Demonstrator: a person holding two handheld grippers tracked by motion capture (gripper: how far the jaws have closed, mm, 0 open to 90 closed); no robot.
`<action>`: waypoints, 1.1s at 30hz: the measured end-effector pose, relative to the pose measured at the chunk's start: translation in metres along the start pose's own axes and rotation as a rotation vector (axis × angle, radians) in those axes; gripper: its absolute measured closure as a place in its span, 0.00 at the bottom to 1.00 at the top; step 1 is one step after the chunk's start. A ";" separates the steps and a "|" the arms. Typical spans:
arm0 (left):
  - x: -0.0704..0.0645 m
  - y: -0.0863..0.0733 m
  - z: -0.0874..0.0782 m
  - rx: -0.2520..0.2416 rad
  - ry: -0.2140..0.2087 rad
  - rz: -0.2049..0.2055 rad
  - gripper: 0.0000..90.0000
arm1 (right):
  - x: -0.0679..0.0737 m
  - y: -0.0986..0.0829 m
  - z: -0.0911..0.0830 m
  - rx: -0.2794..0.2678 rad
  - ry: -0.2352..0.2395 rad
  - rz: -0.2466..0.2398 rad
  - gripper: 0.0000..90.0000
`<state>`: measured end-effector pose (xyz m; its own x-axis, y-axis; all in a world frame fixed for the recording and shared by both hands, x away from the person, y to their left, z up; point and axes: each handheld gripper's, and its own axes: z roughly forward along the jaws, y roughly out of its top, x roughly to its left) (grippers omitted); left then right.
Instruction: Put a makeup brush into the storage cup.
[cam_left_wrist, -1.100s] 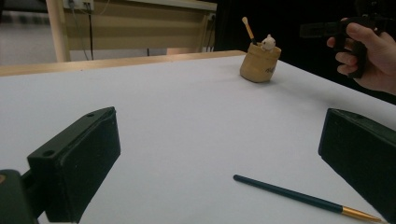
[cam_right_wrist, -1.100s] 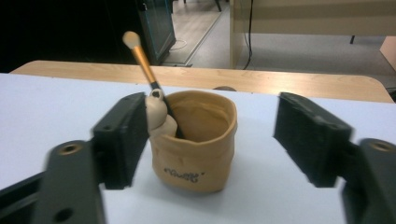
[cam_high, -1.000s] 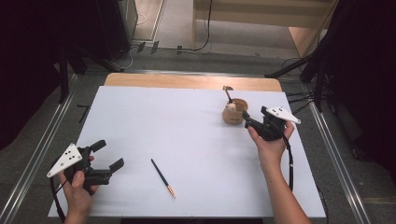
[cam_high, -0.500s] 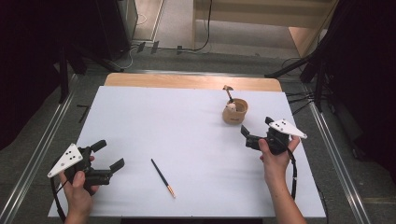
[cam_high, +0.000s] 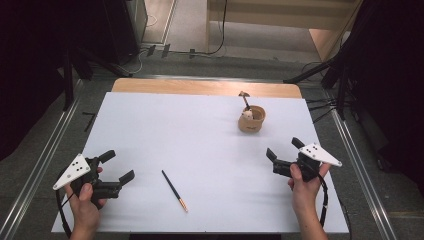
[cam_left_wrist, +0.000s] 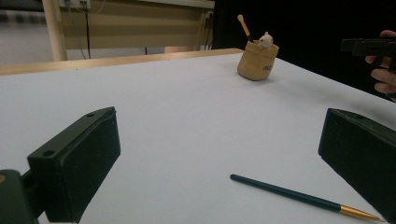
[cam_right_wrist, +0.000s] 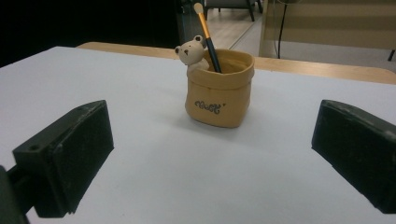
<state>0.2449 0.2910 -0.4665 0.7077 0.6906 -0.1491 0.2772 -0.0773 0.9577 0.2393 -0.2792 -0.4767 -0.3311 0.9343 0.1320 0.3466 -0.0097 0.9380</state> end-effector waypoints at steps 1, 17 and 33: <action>0.000 0.000 0.000 0.000 -0.002 0.002 0.00 | -0.001 -0.002 -0.002 -0.001 -0.001 -0.007 0.00; 0.001 -0.001 0.003 0.014 -0.001 0.002 0.00 | -0.016 -0.022 -0.052 -0.002 -0.044 -0.038 0.00; 0.005 -0.002 -0.001 0.002 -0.002 -0.015 0.00 | -0.025 -0.029 -0.072 -0.030 -0.051 -0.036 0.00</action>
<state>0.2476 0.2951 -0.4687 0.7050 0.6900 -0.1639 0.2890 -0.0684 0.9549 0.1742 -0.3281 -0.4840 -0.2977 0.9511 0.0827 0.3085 0.0139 0.9511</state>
